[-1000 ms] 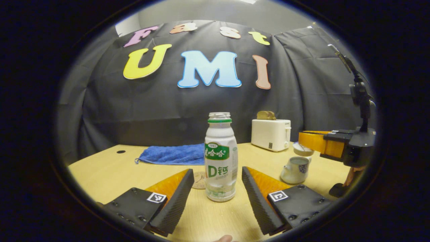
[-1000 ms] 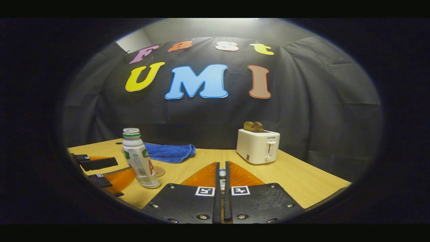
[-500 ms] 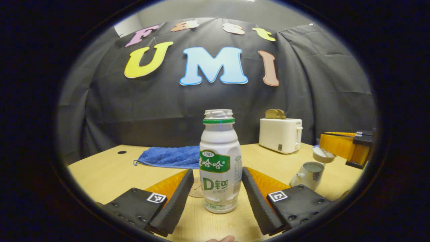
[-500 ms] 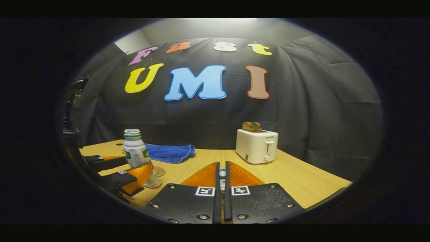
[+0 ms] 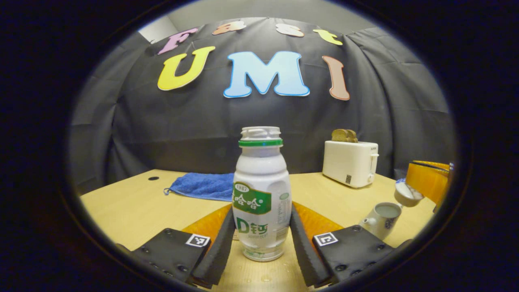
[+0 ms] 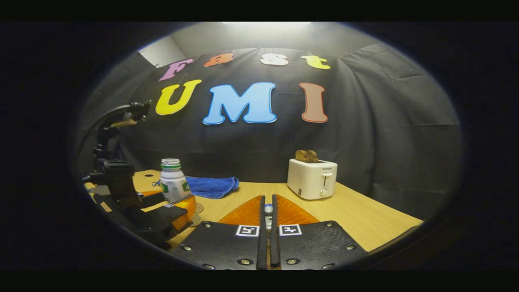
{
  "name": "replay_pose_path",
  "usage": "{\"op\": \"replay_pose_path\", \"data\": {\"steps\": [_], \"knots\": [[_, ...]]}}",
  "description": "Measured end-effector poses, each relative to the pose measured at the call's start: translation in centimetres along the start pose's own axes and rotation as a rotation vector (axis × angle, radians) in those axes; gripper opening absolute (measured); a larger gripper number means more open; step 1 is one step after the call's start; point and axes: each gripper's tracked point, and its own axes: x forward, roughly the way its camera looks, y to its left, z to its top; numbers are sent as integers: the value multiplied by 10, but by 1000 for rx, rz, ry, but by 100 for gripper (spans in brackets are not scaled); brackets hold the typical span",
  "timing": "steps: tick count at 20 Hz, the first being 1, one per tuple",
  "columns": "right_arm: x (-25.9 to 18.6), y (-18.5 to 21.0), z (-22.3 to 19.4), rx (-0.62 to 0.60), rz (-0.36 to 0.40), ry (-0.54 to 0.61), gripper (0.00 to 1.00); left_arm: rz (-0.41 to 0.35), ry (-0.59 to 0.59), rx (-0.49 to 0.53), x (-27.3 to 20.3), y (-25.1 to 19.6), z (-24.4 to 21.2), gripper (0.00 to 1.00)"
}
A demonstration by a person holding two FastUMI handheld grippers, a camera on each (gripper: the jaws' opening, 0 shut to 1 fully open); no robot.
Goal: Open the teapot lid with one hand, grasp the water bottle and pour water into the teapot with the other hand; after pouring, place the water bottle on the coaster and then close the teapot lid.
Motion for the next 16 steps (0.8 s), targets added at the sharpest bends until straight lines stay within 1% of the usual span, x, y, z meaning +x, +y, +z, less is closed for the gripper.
{"op": "replay_pose_path", "data": {"steps": [1, 2, 4, 5, 6, 7, 8, 9, 10, 11, 12, 13, 14, 15, 16], "knots": [[-6, -1, 4, -1, -1, -8, 3, -12, -5, 17, -1, -2, 0, 80], [-12, -3, 5, 0, 1, -15, 4, -24, -6, 27, -2, -2, 1, 75], [-29, -3, 8, -4, 11, -20, 3, -51, -7, 90, -6, -3, 2, 74], [-40, -2, 9, -6, 18, -23, 3, -52, -16, 147, -11, -1, 3, 73], [-51, -4, 9, -10, 22, -25, 3, -50, -35, 212, -15, 2, 7, 77], [-63, -6, 10, -15, 21, -29, 3, -46, -49, 278, -20, 5, 9, 69], [-75, -10, 6, -20, 18, -29, 0, -43, -70, 335, -24, 9, 14, 76], [-89, -13, 4, -32, 11, -25, 4, -40, -87, 383, -28, 11, 16, 76], [-100, -16, -2, -46, 4, -19, 0, -52, -89, 419, -28, 10, 17, 76], [-111, -18, -8, -53, 3, -5, 4, -68, -81, 460, -25, 7, 13, 77], [-122, -16, -16, -59, 9, 11, 4, -82, -61, 513, -22, 3, 9, 77], [-131, -16, -22, -69, 8, 26, 0, -96, -50, 572, -18, -1, 5, 72], [-141, -17, -23, -77, 4, 29, 4, -103, -49, 630, -16, -5, 3, 77], [-149, -16, -22, -77, 4, 28, 0, -109, -65, 684, -14, -9, 4, 75], [-155, -14, -24, -75, 7, 32, 4, -115, -70, 751, -11, -14, 3, 73]]}}
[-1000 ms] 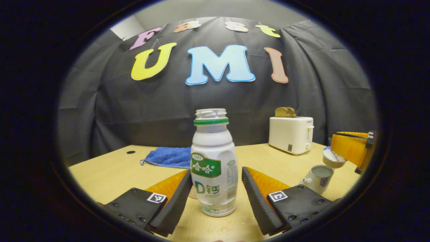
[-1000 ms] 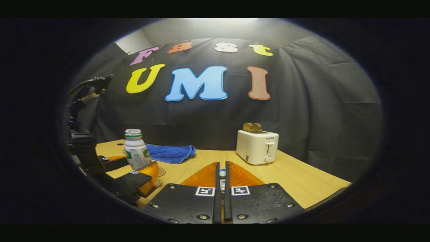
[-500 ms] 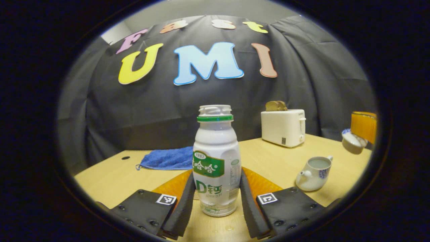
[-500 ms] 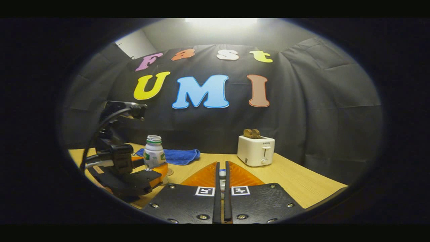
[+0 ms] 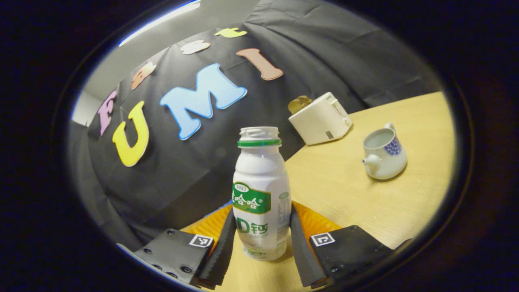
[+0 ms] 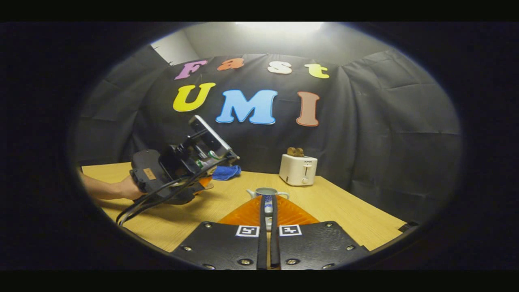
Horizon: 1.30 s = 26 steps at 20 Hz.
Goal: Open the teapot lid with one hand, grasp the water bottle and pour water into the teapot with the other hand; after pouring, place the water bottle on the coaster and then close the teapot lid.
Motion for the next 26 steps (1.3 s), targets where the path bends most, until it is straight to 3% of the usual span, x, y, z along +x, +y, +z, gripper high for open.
{"op": "replay_pose_path", "data": {"steps": [1, 2, 3, 4, 5, 6, 16, 17, 18, 19, 20, 21, 22, 23, 26], "knots": [[-5, 2, -2, 0, 5, 4, 19, -1, -1, 65, 3, -4, 1, 76], [-9, 3, -4, -3, 6, 7, 20, -2, -8, 114, 7, -7, 5, 73], [-13, 3, -6, -6, 7, 9, 19, -11, -11, 158, 11, -13, 7, 72], [-16, 1, -7, -8, 4, 11, 3, -22, -8, 200, 15, -18, 8, 77], [-19, 0, -8, -6, 3, 13, 4, -28, -6, 241, 18, -22, 8, 77], [-22, -2, -9, -1, 3, 15, 20, -36, -3, 283, 21, -27, 8, 77], [-27, -12, -15, 28, -5, 29, 20, -72, -41, 582, 13, -52, 32, 77], [-27, -12, -16, 31, -6, 31, 4, -76, -43, 603, 11, -55, 33, 77], [-26, -13, -16, 32, -8, 33, 4, -82, -46, 618, 9, -58, 34, 77], [-27, -13, -16, 34, -9, 33, 20, -90, -46, 637, 8, -58, 34, 77], [-27, -14, -16, 36, -8, 34, 4, -93, -46, 661, 8, -61, 35, 77], [-27, -13, -17, 36, -7, 35, 4, -94, -51, 686, 7, -62, 37, 77], [-27, -14, -17, 36, -7, 36, 3, -93, -55, 708, 7, -66, 39, 68], [-27, -15, -18, 36, -8, 36, 4, -95, -61, 722, 7, -66, 41, 77], [-25, -16, -19, 40, -11, 41, 4, -94, -72, 767, 4, -66, 46, 77]]}}
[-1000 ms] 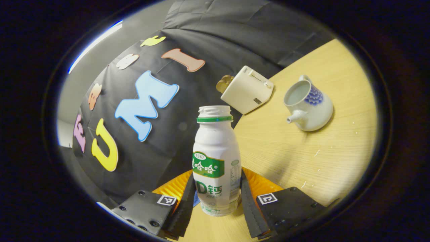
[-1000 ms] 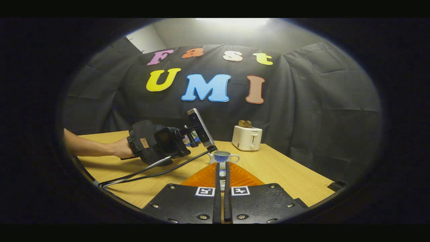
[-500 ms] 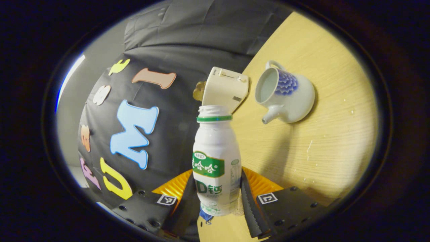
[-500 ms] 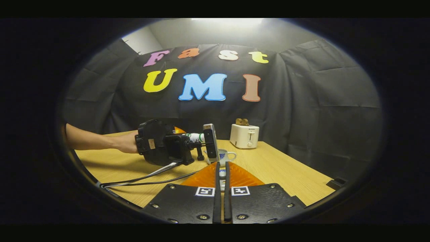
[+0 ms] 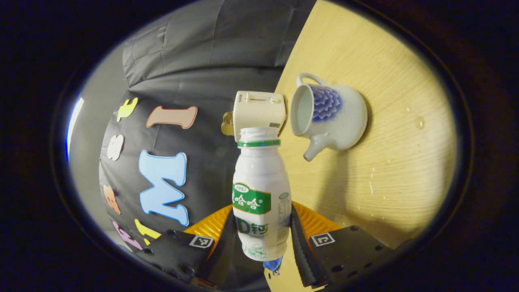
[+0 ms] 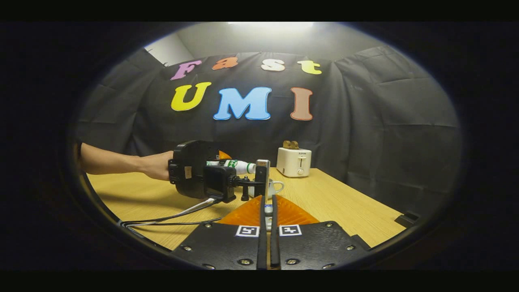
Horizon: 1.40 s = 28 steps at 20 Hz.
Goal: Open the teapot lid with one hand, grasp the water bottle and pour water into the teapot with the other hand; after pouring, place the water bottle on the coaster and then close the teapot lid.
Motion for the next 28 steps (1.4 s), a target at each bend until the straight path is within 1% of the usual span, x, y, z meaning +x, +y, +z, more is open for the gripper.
{"op": "replay_pose_path", "data": {"steps": [5, 6, 7, 9, 10, 11, 14, 16, 17, 19, 20, 21, 28], "knots": [[1, -1, -1, 0, 0, 2, 4, -8, 5, 80, -1, 3, 2, 77], [1, -1, 0, 1, 0, 2, 4, -3, -2, 105, 0, 5, 4, 68], [1, -1, -1, 0, 0, 3, 4, 3, -4, 125, 0, 7, 6, 73], [1, -3, -2, 1, -2, 3, 4, -3, -10, 135, 0, 7, 7, 74], [1, -4, -2, 5, -6, 3, 0, -1, -11, 142, 0, 8, 8, 75], [2, -5, -3, 6, -8, 5, 4, 2, -7, 157, -1, 10, 8, 75], [3, -6, -5, 11, -6, 11, 4, 12, 1, 192, -1, 13, 6, 77], [3, -6, -6, 13, -3, 17, 4, 15, 1, 205, 1, 14, 6, 72], [3, -5, -7, 18, -1, 18, 4, 19, 0, 210, 0, 16, 6, 77], [3, -6, -8, 18, -3, 22, 3, 23, -2, 217, -1, 17, 7, 77], [3, -7, -9, 18, -4, 24, 0, 27, -4, 221, -1, 18, 7, 77], [3, -7, -10, 20, -5, 26, 4, 28, -4, 226, 0, 20, 7, 77], [1, -8, -8, 15, -7, 25, 4, 51, 4, 266, 2, 28, 6, 77]]}}
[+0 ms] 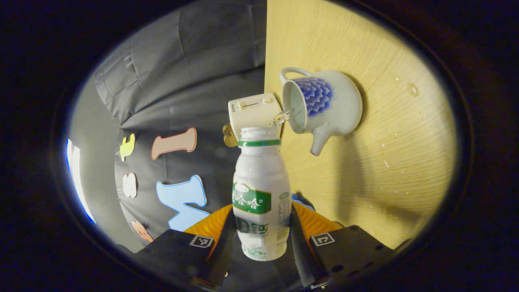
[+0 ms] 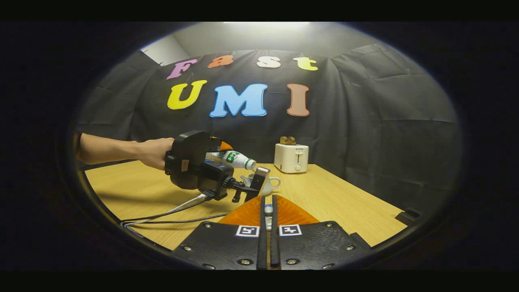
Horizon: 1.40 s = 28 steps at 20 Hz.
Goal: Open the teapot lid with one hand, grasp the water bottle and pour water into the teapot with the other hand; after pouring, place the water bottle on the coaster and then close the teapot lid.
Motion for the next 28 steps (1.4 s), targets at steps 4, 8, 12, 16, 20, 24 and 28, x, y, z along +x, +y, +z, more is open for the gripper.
{"op": "replay_pose_path", "data": {"steps": [4, 8, 12, 16, 20, 24, 28], "knots": [[0, -1, 3, 6, -1, -12, 4, 12, 0, 15, -1, 5, -1, 72], [-1, 1, 1, 1, 1, -4, 4, 22, 0, 45, -1, 9, 0, 77], [-1, 0, 0, 2, -2, -1, 4, 28, 3, 65, 0, 12, 0, 77], [-2, 0, 0, 2, 0, -1, 0, 33, -1, 89, 0, 15, 1, 77], [-1, 0, -1, 6, 2, -1, 4, 41, -10, 100, -1, 17, 5, 72], [-3, -1, 0, 8, 2, 0, 4, 47, -16, 126, 1, 20, 8, 67], [-3, 1, -1, 10, 9, 0, 3, 50, -24, 128, 1, 21, 11, 72]]}}
